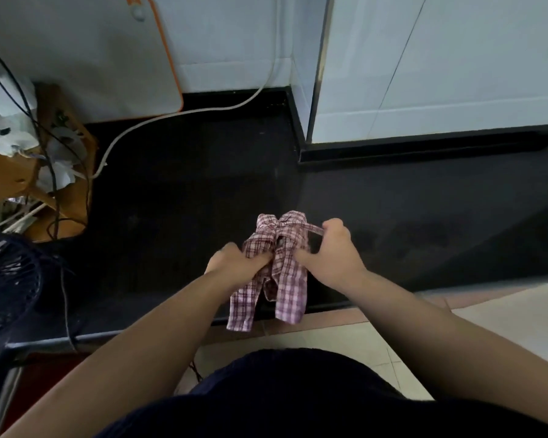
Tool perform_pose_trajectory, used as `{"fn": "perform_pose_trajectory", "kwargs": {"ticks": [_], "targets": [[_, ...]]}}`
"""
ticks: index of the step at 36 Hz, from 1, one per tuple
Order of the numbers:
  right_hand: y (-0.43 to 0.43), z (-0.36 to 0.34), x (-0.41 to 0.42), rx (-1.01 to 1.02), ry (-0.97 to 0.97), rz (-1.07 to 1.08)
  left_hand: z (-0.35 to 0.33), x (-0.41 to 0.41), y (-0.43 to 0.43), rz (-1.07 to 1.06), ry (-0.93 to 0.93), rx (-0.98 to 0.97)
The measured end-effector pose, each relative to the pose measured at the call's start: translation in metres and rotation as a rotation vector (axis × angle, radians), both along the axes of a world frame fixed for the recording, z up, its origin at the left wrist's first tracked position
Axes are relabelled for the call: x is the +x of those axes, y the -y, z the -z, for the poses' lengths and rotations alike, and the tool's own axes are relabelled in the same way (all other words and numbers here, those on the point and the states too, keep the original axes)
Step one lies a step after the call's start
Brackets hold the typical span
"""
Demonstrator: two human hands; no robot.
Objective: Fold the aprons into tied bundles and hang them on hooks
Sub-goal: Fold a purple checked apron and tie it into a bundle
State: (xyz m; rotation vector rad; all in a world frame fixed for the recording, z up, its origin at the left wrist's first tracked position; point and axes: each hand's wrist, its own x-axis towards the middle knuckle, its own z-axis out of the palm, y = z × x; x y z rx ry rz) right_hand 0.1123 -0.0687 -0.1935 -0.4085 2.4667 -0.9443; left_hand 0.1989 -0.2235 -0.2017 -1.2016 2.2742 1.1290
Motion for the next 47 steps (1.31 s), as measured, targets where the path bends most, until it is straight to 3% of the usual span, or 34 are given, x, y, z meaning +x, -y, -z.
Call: {"fn": "perform_pose_trajectory", "kwargs": {"ticks": [3,6,9,15,21,25,28,31,39,43,47], "targets": [[0.0,-0.001,0.011,0.053,-0.062,0.135,-0.01,0.011,0.009,0.038,-0.059,-0.049],[-0.001,-0.005,0.019,0.157,-0.116,0.075,-0.01,0.017,0.012,0.041,-0.1,-0.067],[0.004,-0.007,0.035,0.122,-0.032,0.041,-0.011,0.027,0.012,-0.031,-0.144,-0.028],[0.008,0.014,0.067,0.104,0.13,0.111,-0.008,0.05,0.011,-0.207,-0.255,0.391],[0.009,0.006,0.087,-0.127,0.031,0.259,-0.011,0.066,0.007,-0.241,-0.321,0.572],[0.011,-0.002,0.093,-0.214,0.179,0.473,-0.017,0.069,0.0,-0.277,-0.365,0.576],[0.011,-0.005,0.098,-0.387,0.467,0.582,-0.022,0.073,-0.004,-0.324,-0.342,0.668],[0.009,-0.01,0.106,-0.407,0.691,0.562,-0.025,0.08,-0.006,-0.385,-0.306,0.819],[0.006,0.006,0.1,-0.25,0.568,0.63,-0.025,0.087,-0.007,-0.299,-0.257,0.705],[0.0,0.013,0.102,-0.143,0.449,0.523,-0.018,0.094,-0.004,-0.266,-0.219,0.632],[0.001,0.013,0.11,-0.164,0.406,0.449,-0.012,0.1,-0.006,-0.239,-0.19,0.627]]}}
